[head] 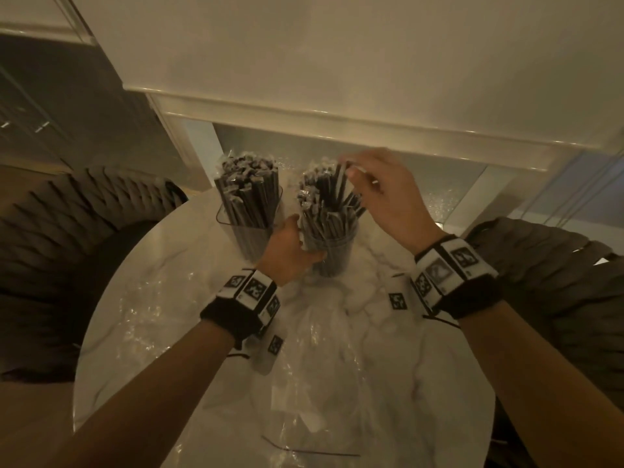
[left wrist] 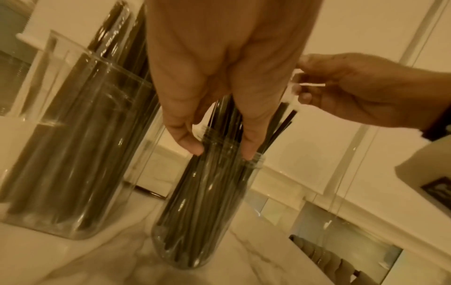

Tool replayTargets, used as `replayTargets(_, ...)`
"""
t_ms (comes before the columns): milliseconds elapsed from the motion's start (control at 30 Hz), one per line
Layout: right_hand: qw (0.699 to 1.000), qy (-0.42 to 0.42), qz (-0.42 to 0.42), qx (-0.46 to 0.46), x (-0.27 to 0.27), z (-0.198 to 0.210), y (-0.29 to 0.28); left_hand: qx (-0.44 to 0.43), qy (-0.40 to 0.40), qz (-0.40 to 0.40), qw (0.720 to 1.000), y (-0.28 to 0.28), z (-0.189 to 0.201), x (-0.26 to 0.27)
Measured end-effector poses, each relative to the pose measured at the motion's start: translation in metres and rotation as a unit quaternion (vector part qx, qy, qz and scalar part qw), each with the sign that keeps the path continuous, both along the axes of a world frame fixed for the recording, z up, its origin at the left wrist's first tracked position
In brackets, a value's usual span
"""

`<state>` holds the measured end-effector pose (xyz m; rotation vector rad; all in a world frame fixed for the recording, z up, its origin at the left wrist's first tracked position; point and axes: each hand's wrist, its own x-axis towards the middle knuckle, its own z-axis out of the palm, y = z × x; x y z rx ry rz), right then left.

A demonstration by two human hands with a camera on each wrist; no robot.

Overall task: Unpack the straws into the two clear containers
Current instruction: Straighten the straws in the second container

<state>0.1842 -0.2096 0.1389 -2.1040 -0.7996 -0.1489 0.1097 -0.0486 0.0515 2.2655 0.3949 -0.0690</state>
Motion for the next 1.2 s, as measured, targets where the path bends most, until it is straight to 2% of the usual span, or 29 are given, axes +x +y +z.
replayTargets(67,0.996,-0.004,0.031,-0.083,0.005,-0.010,0.005,-0.012,-0.022,-0.005,1.000,0.003,-0.002,0.010)
replayTargets(100,0.995,-0.005,0.035,-0.091,0.006,-0.013,0.004,-0.021,-0.036,-0.013,0.999,0.004,0.000,0.014)
replayTargets(167,1.000,-0.011,-0.012,-0.025,0.008,-0.015,-0.006,-0.057,-0.052,-0.033,0.997,0.008,0.006,0.021)
replayTargets(233,0.993,-0.006,-0.108,0.052,0.009,-0.019,-0.021,-0.108,-0.052,-0.040,0.992,0.013,0.012,0.027)
replayTargets(300,0.986,0.102,-0.130,0.022,0.005,-0.031,-0.029,-0.141,-0.063,-0.035,0.987,0.016,0.014,0.032)
replayTargets(367,0.970,0.214,-0.073,-0.089,-0.001,-0.049,-0.023,-0.142,-0.077,-0.042,0.986,0.014,0.016,0.036)
replayTargets(433,0.969,0.206,-0.019,-0.138,-0.003,-0.065,-0.010,-0.122,-0.086,-0.055,0.987,0.009,0.020,0.038)
replayTargets(500,0.976,0.188,-0.032,-0.102,0.004,-0.063,0.003,-0.082,-0.096,-0.056,0.990,0.005,0.023,0.039)
replayTargets(567,0.980,0.165,-0.054,-0.098,0.015,-0.046,0.007,-0.039,-0.096,-0.039,0.994,0.006,0.029,0.038)
replayTargets(667,0.980,0.175,0.008,-0.095,0.030,-0.015,0.003,-0.026,-0.121,-0.028,0.992,0.013,0.043,0.034)
replayTargets(800,0.969,0.225,0.045,-0.088,0.039,-0.004,-0.006,-0.095,-0.125,-0.048,0.986,0.016,0.057,0.022)
replayTargets(900,0.961,0.267,0.018,-0.069,0.037,-0.010,-0.015,-0.188,-0.091,-0.037,0.977,0.020,0.053,0.012)
replayTargets(967,0.954,0.289,0.017,-0.082,0.030,-0.019,-0.023,-0.205,-0.067,-0.028,0.976,0.025,0.044,0.008)
replayTargets(1067,0.950,0.294,0.030,-0.100,0.011,-0.031,-0.021,-0.138,-0.030,-0.039,0.989,0.026,0.030,0.009)
replayTargets(1200,0.972,0.213,-0.030,-0.098,-0.001,-0.039,-0.001,-0.067,-0.047,-0.058,0.995,0.015,0.026,0.024)
